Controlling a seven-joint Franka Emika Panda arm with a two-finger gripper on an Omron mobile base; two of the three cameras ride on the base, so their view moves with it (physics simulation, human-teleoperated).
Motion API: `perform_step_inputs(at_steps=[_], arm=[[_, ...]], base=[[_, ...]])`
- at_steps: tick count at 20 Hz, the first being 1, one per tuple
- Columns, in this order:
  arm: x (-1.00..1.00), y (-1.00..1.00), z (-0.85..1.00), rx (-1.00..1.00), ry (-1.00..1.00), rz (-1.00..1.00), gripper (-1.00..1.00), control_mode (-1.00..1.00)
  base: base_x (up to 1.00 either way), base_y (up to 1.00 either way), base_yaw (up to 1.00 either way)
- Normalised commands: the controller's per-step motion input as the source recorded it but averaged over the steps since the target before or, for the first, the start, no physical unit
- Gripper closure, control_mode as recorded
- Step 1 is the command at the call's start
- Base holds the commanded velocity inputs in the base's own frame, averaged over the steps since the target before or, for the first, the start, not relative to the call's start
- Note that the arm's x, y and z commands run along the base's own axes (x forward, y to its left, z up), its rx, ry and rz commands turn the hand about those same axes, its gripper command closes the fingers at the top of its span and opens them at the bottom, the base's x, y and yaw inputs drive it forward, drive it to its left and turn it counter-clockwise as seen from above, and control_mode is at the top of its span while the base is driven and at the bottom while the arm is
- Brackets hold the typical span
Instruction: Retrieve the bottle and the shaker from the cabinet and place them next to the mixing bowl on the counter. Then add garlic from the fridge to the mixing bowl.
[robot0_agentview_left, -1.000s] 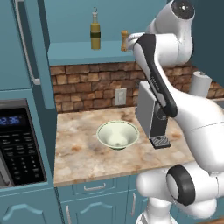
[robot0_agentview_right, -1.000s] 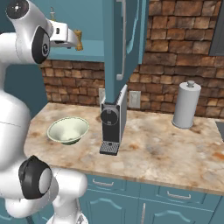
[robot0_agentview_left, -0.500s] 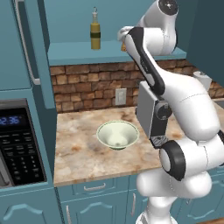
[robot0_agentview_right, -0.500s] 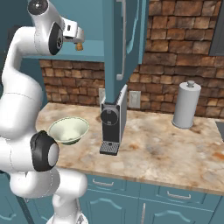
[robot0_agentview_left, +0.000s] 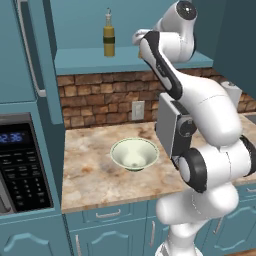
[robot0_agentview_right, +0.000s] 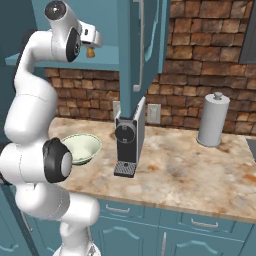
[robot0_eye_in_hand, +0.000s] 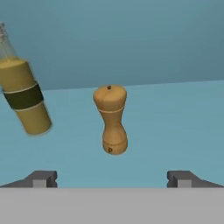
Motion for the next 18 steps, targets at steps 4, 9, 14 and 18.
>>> perform_step_inputs(at_steps=[4,9,14,18], arm=[[0.44,0.0,-0.27,0.0,-0.08,0.0,-1.0,-1.0],[0.43,0.0,-0.1,0.0,-0.02,0.0,-1.0,-1.0],[0.35,0.0,0.02,0.0,0.0,0.0,-1.0,-1.0],[0.21,0.0,0.05,0.0,0.0,0.0,-1.0,-1.0]], base=[[0.0,0.0,0.0],[0.0,0.0,0.0],[0.0,0.0,0.0],[0.0,0.0,0.0]])
